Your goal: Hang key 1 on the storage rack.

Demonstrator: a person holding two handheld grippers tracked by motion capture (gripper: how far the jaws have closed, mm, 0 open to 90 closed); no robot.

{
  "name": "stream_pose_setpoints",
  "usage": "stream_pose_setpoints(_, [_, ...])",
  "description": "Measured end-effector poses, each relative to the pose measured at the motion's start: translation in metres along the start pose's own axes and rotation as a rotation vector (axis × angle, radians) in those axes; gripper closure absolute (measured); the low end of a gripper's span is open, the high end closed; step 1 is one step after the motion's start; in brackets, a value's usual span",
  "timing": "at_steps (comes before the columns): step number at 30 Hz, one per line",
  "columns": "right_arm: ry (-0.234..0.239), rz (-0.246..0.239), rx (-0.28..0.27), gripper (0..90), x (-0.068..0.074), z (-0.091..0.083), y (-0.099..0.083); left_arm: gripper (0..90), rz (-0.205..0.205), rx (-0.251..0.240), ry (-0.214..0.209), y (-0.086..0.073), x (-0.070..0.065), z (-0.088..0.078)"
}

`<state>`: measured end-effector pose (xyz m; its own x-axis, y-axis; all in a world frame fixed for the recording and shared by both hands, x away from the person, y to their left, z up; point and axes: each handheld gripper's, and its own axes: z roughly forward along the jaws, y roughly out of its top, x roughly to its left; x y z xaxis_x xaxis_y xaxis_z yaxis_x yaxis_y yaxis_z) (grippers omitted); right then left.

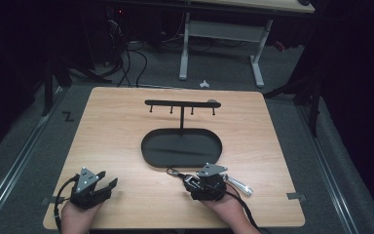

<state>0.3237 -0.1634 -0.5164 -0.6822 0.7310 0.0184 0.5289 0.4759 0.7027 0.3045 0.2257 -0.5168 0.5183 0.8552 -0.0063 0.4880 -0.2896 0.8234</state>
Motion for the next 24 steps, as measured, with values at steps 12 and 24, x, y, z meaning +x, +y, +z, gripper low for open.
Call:
stream_pose_setpoints(12, [-0.031, -0.001, 0.058, 47.6, -0.003, -0.009, -0.016, 46.3, 0.006, 0.005, 0.003, -0.001, -0.002, -0.002])
stream_pose_setpoints(24, [-0.046, 0.100, -0.017, 43.5, -0.010, -0.055, -0.048, 46.3, 0.026, 0.011, -0.003, 0.001, -0.008, 0.002])
